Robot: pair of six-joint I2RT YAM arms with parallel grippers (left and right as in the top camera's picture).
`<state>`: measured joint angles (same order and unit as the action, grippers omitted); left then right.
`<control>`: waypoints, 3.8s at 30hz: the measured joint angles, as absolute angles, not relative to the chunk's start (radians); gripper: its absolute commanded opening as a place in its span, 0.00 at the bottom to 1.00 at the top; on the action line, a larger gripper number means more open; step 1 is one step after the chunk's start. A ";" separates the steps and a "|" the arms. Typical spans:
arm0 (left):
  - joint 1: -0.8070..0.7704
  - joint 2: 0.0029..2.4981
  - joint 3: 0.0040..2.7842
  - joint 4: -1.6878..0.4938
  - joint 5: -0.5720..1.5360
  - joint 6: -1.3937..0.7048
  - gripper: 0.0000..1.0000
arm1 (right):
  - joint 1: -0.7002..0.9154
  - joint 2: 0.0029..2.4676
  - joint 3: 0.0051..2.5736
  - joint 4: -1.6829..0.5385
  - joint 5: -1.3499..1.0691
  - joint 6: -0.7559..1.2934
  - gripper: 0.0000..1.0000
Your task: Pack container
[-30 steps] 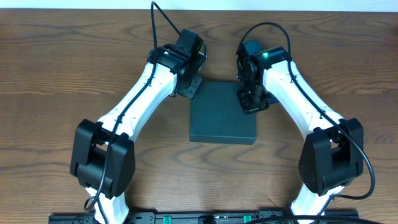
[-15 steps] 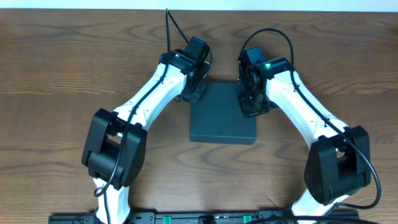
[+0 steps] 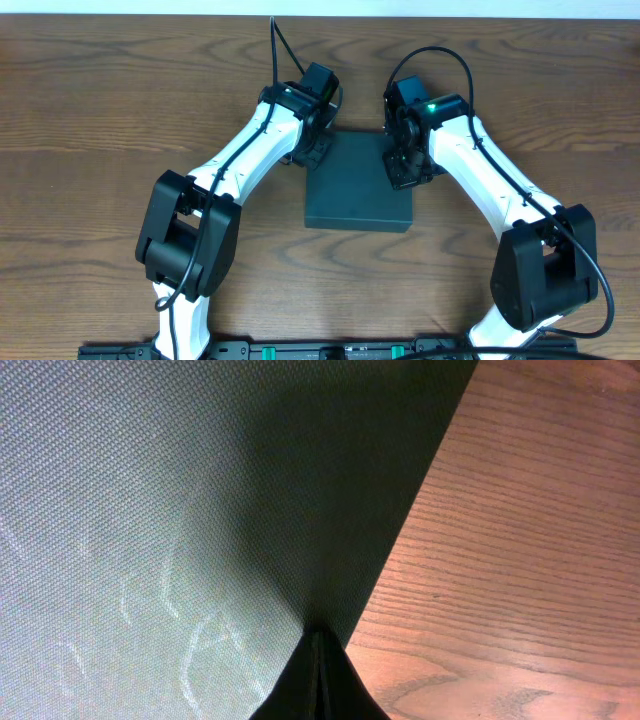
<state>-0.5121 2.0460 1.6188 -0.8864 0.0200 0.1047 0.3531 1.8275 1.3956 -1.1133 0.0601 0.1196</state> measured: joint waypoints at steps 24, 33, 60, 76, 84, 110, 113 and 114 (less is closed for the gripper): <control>-0.541 1.912 1.619 -0.886 0.013 0.155 0.06 | 0.353 1.825 1.392 -1.108 0.060 0.120 0.01; -0.548 2.004 1.622 -0.883 0.023 0.155 0.06 | 0.353 1.824 1.392 -1.108 0.060 0.121 0.01; -0.303 1.760 1.635 -0.921 -0.057 0.157 0.99 | 0.267 1.913 1.803 -1.064 0.174 0.097 0.99; -0.128 1.174 1.455 -0.987 -0.081 0.084 0.99 | 0.056 1.619 1.881 -1.202 0.166 0.069 0.99; -0.128 0.772 1.063 -0.775 -0.055 0.075 0.99 | 0.107 1.051 1.271 -0.903 0.156 0.115 0.99; -0.128 0.585 0.810 -0.758 -0.029 0.075 0.98 | 0.112 0.496 0.788 -0.959 0.153 0.129 0.99; -0.128 0.585 0.810 -0.759 -0.029 0.075 0.98 | 0.112 0.496 0.788 -0.993 0.153 0.129 0.99; -0.128 0.585 0.810 -0.758 -0.029 0.075 0.99 | 0.112 0.496 0.787 -1.002 0.153 0.129 0.99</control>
